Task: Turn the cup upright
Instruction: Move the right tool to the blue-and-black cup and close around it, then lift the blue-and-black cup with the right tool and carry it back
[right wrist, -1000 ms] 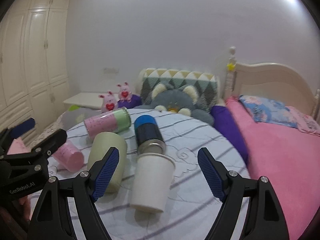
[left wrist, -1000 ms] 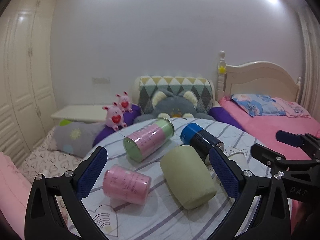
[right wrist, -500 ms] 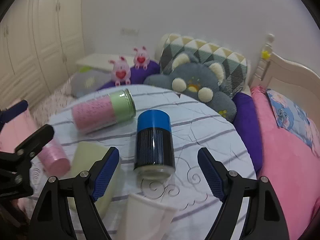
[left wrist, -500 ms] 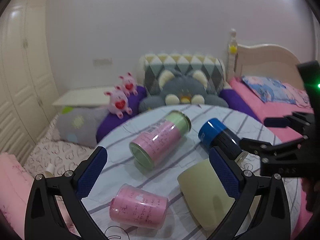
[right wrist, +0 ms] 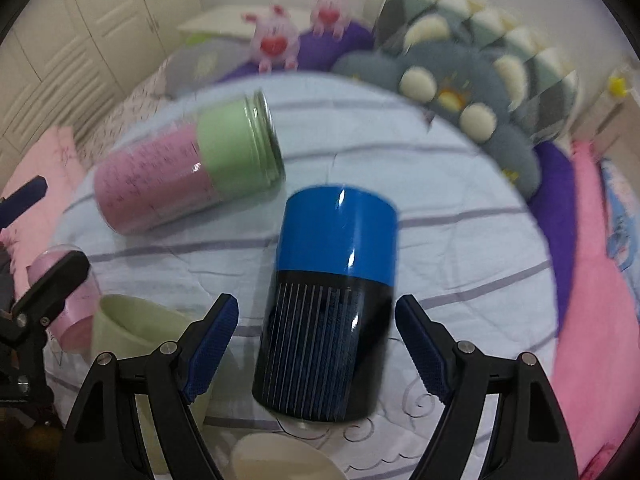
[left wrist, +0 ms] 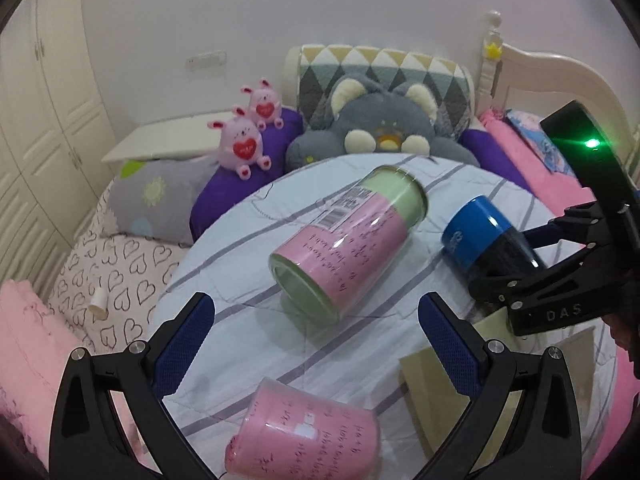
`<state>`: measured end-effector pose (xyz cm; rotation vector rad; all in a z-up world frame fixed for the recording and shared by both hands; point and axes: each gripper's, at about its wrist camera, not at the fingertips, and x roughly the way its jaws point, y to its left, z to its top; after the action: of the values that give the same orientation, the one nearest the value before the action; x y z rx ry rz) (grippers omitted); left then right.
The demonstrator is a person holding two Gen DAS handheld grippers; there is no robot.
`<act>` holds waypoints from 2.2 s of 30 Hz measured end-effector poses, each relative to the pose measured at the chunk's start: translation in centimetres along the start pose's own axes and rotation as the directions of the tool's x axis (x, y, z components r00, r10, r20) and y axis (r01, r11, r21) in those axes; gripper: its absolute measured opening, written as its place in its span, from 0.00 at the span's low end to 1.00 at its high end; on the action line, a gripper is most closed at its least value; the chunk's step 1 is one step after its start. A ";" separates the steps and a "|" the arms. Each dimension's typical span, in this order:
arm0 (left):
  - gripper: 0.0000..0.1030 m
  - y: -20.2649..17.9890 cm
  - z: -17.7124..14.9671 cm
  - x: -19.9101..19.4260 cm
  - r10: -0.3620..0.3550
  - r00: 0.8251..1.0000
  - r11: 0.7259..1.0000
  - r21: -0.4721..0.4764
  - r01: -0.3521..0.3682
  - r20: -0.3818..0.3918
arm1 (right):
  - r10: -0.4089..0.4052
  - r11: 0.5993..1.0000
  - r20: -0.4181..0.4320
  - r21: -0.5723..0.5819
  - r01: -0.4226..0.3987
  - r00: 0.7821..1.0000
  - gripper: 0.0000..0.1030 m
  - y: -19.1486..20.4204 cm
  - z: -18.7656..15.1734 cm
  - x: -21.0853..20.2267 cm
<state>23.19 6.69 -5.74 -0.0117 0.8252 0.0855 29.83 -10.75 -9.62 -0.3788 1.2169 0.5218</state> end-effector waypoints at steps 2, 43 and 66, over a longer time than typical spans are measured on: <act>1.00 0.3 -0.1 0.5 -0.006 1.000 1.000 -0.007 0.006 -0.015 | 0.048 0.998 -0.039 0.032 -0.047 0.998 0.80 -0.8 0.5 0.7; 1.00 -0.4 0.5 -3.7 0.004 0.999 1.000 0.023 -0.004 0.034 | 0.053 0.984 -0.011 0.171 -0.050 0.999 0.65 -3.1 -1.0 -5.3; 1.00 1.4 -7.8 -13.0 -0.111 0.992 0.982 0.162 0.099 0.065 | 0.172 0.935 0.013 0.313 -0.168 0.985 0.65 7.6 -15.1 -7.7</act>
<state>8.62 6.84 -1.47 0.0977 0.7545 -0.0793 11.72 -14.01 -6.94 -0.0059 1.3293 0.4637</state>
